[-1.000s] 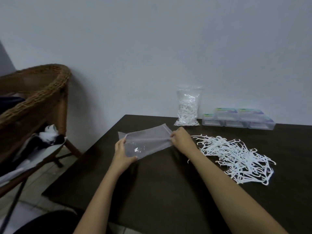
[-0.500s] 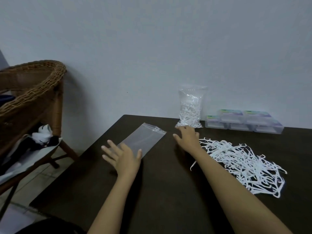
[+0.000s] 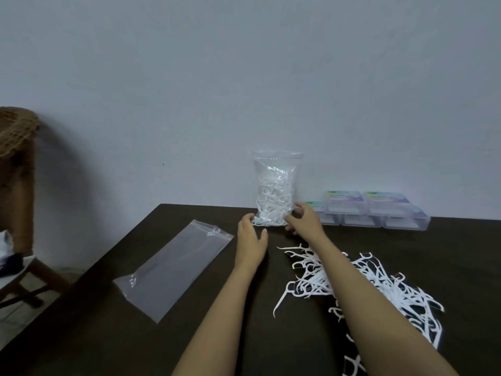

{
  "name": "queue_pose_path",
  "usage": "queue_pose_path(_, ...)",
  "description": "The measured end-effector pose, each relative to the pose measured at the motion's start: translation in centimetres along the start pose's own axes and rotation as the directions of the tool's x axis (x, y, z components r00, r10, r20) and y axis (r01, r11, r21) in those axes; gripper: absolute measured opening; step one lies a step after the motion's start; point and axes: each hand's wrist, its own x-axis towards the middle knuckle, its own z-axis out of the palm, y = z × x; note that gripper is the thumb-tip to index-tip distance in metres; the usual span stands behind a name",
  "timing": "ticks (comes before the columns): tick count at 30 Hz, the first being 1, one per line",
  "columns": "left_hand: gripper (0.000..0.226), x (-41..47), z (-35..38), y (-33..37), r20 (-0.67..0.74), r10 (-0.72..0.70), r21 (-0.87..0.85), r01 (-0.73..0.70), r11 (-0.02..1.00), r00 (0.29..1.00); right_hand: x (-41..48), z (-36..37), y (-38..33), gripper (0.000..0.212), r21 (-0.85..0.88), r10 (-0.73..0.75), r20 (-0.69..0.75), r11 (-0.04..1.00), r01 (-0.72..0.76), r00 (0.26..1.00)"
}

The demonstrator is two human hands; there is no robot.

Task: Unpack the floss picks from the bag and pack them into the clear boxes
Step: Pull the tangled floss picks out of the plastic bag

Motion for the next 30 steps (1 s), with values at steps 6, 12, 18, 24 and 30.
queue_pose_path(6,0.054,3.7,1.6,-0.7,0.077,-0.015,-0.022,0.017,1.000,0.997,1.7,1.3,0.9,0.024,0.029,-0.033,-0.005,0.999,0.033,0.999)
queue_pose_path(12,0.058,4.1,2.2,-1.3,0.070,0.051,0.005,-0.052,0.999,0.996,2.1,1.5,1.2,0.017,0.054,-0.053,0.030,0.997,0.051,0.998)
queue_pose_path(18,0.084,1.9,1.9,-0.5,0.053,0.168,-0.006,-0.168,0.986,0.984,-0.6,-0.3,-0.8,0.025,0.177,-0.024,0.162,0.984,-0.005,0.987)
queue_pose_path(24,0.094,-2.2,2.4,1.7,-0.054,0.128,-0.084,-0.133,0.988,0.990,-6.2,-1.2,-2.0,0.018,0.206,-0.088,0.144,0.977,0.057,0.986)
queue_pose_path(30,0.066,-5.4,1.9,2.5,-0.112,0.126,-0.138,-0.141,0.980,0.986,-10.1,-1.5,-0.4,0.052,-0.183,-0.137,0.037,0.973,0.141,0.990)
